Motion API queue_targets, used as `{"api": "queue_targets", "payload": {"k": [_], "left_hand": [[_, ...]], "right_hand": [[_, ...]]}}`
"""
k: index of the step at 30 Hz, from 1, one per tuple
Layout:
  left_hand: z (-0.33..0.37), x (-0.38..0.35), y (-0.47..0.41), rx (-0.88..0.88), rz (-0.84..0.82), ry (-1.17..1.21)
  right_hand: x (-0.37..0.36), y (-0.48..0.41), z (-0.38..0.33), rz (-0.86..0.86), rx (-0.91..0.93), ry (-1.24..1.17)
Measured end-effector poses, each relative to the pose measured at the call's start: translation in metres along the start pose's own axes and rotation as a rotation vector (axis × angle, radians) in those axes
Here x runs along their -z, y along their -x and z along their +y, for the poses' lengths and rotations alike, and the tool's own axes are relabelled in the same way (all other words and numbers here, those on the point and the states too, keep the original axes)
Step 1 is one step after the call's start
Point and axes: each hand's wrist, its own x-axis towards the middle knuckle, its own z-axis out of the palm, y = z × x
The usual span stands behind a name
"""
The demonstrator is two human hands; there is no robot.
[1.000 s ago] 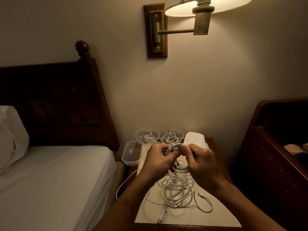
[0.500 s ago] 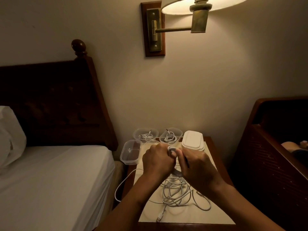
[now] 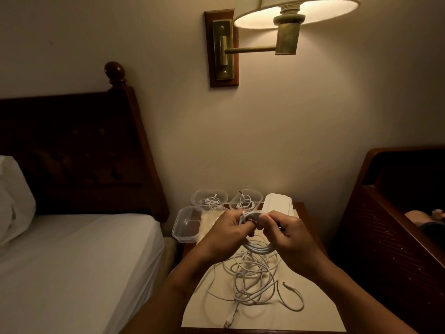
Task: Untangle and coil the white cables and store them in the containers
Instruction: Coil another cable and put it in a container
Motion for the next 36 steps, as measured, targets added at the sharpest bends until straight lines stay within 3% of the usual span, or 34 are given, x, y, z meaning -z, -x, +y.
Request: {"api": "queue_targets", "payload": {"k": [7,10,13,17,21,24,27,29,32,36], "left_hand": [[-0.001,0.020,0.010,0.035,-0.229,0.639],[-0.004,0.024,0.011,0.022,-0.288,0.688],[-0.009,0.031,0.010,0.061,-0.293,0.657],[-0.010,0.041,0.011,0.066,-0.242,0.386],[-0.005,0.040,0.015,0.021,-0.232,0.048],[-0.004,0.035,0.012,0.041,-0.137,-0.119],[-0.005,0.031,0.012,-0.057,0.002,-0.532],[-0.004,0.032,0.016,-0.139,0.050,-0.754],[-0.011,0.038,0.022,-0.219,0.110,-0.835],[-0.021,0.042,0.029,-0.287,0.178,-0.818]], "right_hand": [[0.005,-0.004,-0.008,0.022,-0.084,-0.222],[0.008,-0.007,-0.015,0.007,-0.160,-0.368],[0.013,-0.007,-0.016,-0.129,-0.174,-0.288],[0.024,-0.004,-0.009,-0.350,-0.194,-0.019],[0.027,-0.001,-0.010,-0.367,-0.131,0.539],[0.021,0.000,-0.019,-0.366,-0.176,0.736],[0.020,-0.002,-0.019,-0.352,-0.180,0.719],[0.023,-0.003,-0.014,-0.354,-0.197,0.559],[0.030,-0.004,-0.006,-0.358,-0.215,0.294],[0.036,-0.003,0.000,-0.383,-0.164,0.221]]}}
